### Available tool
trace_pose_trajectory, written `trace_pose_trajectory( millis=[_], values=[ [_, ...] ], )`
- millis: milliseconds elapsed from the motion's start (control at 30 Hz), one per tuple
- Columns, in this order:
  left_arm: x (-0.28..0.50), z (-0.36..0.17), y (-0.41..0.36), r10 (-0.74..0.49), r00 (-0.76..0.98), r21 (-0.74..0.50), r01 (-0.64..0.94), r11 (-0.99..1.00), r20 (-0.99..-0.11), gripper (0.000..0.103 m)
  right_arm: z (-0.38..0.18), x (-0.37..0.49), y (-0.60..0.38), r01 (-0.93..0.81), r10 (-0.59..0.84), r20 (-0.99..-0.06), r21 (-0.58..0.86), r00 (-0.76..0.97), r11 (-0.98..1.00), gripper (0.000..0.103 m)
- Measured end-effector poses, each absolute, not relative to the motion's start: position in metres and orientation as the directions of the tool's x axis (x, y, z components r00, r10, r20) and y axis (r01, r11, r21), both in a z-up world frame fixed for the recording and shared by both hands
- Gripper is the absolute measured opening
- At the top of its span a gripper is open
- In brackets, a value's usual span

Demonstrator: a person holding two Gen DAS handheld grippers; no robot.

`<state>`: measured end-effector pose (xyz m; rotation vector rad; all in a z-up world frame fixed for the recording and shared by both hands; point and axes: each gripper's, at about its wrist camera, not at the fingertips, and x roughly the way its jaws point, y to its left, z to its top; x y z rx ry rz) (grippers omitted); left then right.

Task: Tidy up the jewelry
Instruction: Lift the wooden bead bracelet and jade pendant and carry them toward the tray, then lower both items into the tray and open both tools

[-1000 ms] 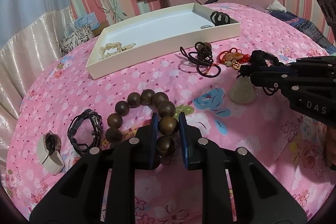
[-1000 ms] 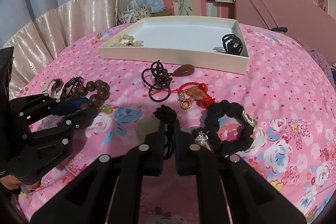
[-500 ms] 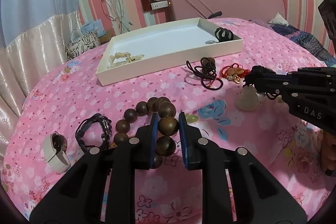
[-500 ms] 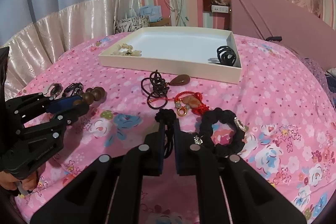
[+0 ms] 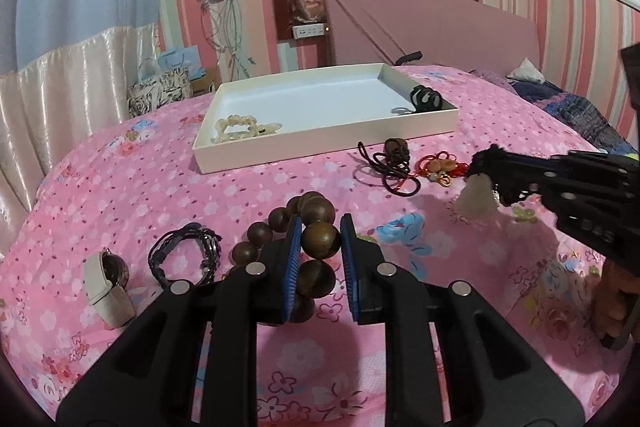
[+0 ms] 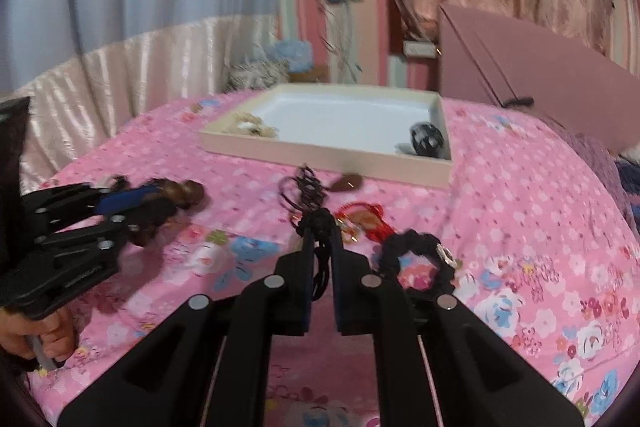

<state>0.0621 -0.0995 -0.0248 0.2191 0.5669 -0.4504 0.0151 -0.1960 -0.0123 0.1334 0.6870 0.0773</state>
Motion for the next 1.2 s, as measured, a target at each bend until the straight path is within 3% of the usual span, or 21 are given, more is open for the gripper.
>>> trace_pose_trajectory(
  millis=[167, 600, 1067, 1200],
  values=[
    [0.066, -0.019, -0.086, -0.412, 0.728, -0.01, 0.487, 0.873, -0.547, 0.018, -0.005, 0.01, -0.192, -0.021, 0.091, -0.596, 0.124, 0.798, 0.992, 0.007],
    [0.144, 0.053, -0.066, -0.527, 0.711, -0.212, 0.489, 0.846, -0.466, 0.018, 0.046, 0.084, -0.224, -0.035, 0.169, -0.464, 0.284, 0.869, 0.958, 0.007],
    [0.249, 0.024, -0.128, -0.569, 0.659, -0.325, 0.468, 0.822, -0.491, 0.018, 0.0, 0.183, -0.261, 0.017, 0.221, -0.519, 0.415, 0.825, 0.91, 0.007],
    [0.266, -0.002, -0.134, -0.526, 0.651, -0.316, 0.422, 0.85, -0.546, 0.018, -0.019, 0.188, -0.263, 0.045, 0.211, -0.576, 0.397, 0.79, 0.917, 0.007]
  ],
)
